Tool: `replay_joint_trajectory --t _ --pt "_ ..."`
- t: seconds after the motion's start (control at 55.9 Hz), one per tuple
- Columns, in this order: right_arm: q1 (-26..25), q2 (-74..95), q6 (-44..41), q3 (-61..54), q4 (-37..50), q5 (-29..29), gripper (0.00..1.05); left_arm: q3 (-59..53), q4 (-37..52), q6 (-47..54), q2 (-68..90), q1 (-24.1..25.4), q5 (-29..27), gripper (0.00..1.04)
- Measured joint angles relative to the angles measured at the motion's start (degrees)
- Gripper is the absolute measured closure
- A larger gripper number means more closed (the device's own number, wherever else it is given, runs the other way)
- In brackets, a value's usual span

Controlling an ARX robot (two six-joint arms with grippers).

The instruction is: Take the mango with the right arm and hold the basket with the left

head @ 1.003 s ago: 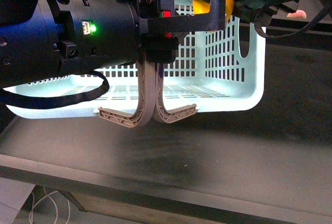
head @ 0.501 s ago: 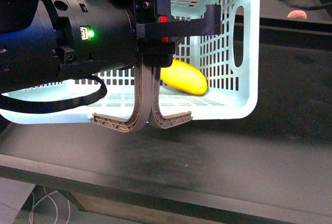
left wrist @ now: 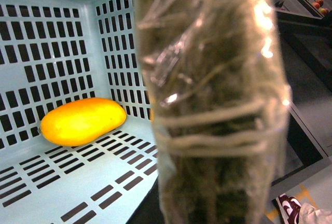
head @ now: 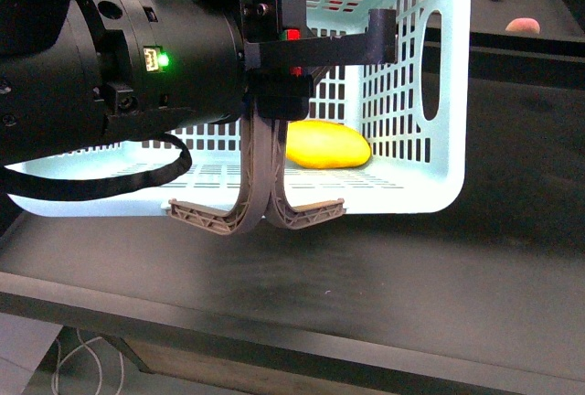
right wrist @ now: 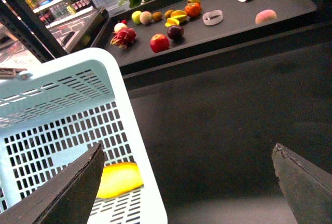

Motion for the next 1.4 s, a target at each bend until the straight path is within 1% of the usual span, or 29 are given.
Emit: replay_joint_trajectory --t 0.072,0.197,0.376,0.573,0.609,0.645,0.662,0.698,0.716,0.752,0.788,0.859,0.931,0.985,1.092,1.164,1.182,1.396 --pt "-0.8 -4.5 0.1 -3.0 -1.3 0.4 0.08 0.0 0.0 0.0 0.0 0.0 0.0 1.01" --pt "-1.5 -12.5 0.1 -7.6 -4.7 3.2 0.08 0.0 0.0 0.0 0.0 0.0 0.0 1.01" --pt "-0.3 -23.7 -1.2 -11.8 -12.7 8.3 0.08 0.0 0.0 0.0 0.0 0.0 -0.1 1.01" --pt "0.1 -25.7 -1.9 -12.0 -13.4 8.6 0.08 0.0 0.0 0.0 0.0 0.0 0.0 1.01" --pt "-0.2 -25.6 -2.6 -12.2 -12.7 7.7 0.09 0.0 0.0 0.0 0.0 0.0 0.0 1.01" --pt "-2.2 -25.5 -5.9 -14.1 -6.9 2.4 0.15 0.0 0.0 0.0 0.0 0.0 0.0 1.01" --pt "-2.7 -25.5 -6.3 -14.6 -5.4 1.0 0.17 0.0 0.0 0.0 0.0 0.0 0.0 1.01" --pt "-4.3 -26.0 -11.0 -16.3 -0.7 -2.7 0.24 0.0 0.0 0.0 0.0 0.0 0.0 1.01" --pt "-4.8 -26.5 -12.4 -16.8 0.6 -3.5 0.27 0.0 0.0 0.0 0.0 0.0 0.0 1.01" --pt "-5.2 -27.3 -15.2 -17.1 1.1 -4.0 0.33 0.0 0.0 0.0 0.0 0.0 0.0 1.01" --pt "-5.4 -28.2 -17.5 -17.9 2.1 -4.6 0.42 0.0 0.0 0.0 0.0 0.0 -0.1 1.01" --pt "-5.5 -29.2 -19.6 -19.3 3.3 -4.7 0.52 0.0 0.0 0.0 0.0 0.0 -0.1 1.01" --pt "-5.5 -30.8 -20.7 -19.7 1.3 -4.7 0.65 0.0 0.0 0.0 0.0 0.0 0.0 1.01" --pt "-5.5 -31.9 -21.0 -19.7 0.1 -4.8 0.72 0.0 0.0 0.0 0.0 0.0 -0.1 1.01" --pt "-5.6 -35.7 -21.6 -19.7 -3.1 -4.9 0.91 0.0 0.0 0.0 0.0 0.0 0.0 1.01" --pt "-5.6 -37.5 -21.6 -19.7 -4.7 -4.9 1.02 0.0 0.0 0.0 0.0 0.0 0.0 1.01" --pt "-5.6 -38.1 -21.9 -19.7 -5.2 -4.9 1.04 0.0 0.0 0.0 0.0 0.0 0.0 1.01" --pt "-5.6 -42.4 -21.9 -19.7 -9.6 -4.9 1.03 0.0 0.0 0.0 0.0 0.0 0.0 1.01"
